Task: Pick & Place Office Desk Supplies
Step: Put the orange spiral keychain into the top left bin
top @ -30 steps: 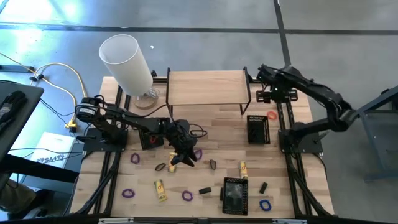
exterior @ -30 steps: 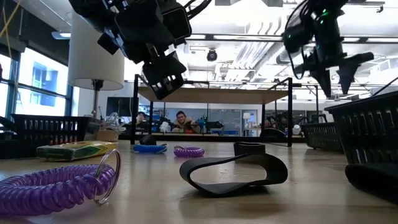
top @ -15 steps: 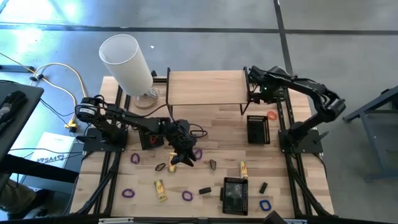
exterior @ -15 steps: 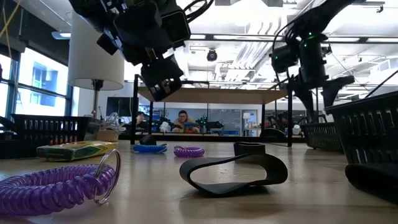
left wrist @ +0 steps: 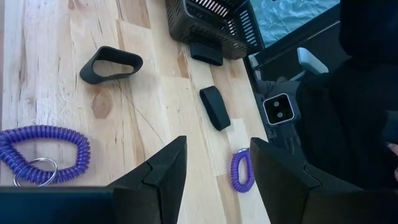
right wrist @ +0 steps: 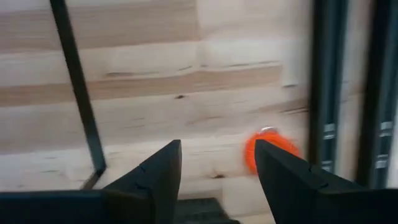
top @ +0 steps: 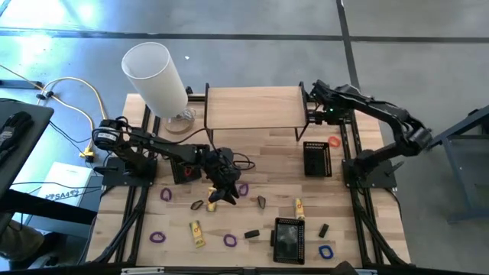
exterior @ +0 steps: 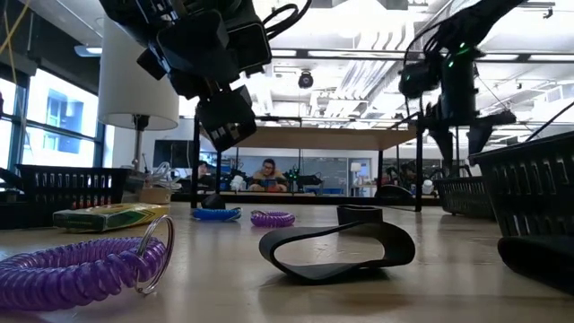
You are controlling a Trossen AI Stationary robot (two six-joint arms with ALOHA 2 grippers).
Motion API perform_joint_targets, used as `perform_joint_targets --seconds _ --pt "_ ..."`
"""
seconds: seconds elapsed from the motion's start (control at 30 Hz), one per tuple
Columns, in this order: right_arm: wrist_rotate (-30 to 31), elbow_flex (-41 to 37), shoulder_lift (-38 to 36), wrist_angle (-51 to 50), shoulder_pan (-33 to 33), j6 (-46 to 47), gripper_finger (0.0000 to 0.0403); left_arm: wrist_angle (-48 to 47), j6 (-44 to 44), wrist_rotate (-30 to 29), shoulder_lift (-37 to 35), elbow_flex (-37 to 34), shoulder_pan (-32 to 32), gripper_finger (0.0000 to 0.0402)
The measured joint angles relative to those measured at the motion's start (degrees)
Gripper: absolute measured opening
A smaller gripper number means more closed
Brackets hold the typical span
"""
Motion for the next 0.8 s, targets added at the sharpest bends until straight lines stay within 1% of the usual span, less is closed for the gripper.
perform_joint_targets --seconds 0.1,0.23,0.37,0.43,0.53,0.7,0.8 --pt "-0.04 0.22 -4.18 -0.27 -0.65 -0.10 0.0191 0.00 0.00 -0.04 0.00 0.00 0.01 0.0171" --pt "-0.49 0.23 -8.37 -3.70 -1.78 -1.28 0.0191 0.01 0.01 -0.06 0.00 0.00 0.02 0.0171" --pt "3.15 0.21 -8.79 -11.12 -1.93 1.12 0.0191 0.04 -0.04 -0.37 0.00 0.00 0.02 0.0171" --pt "3.50 -0.65 -8.78 -12.90 -1.92 2.38 0.0191 0.04 -0.07 -0.39 0.00 0.00 0.00 0.0171" --pt "1.72 -3.34 -8.63 -10.35 -1.95 2.39 0.0191 0.05 -0.10 -0.82 0.00 0.00 -0.46 0.0171" --pt "0.20 -9.35 -7.84 -1.77 -2.02 2.01 0.0191 0.09 -0.24 -0.83 0.00 0.00 -1.65 0.0171" --pt "-0.22 -11.09 -7.29 -0.30 -3.07 3.01 0.0191 0.09 -0.29 -0.81 0.00 0.00 -2.26 0.0171"
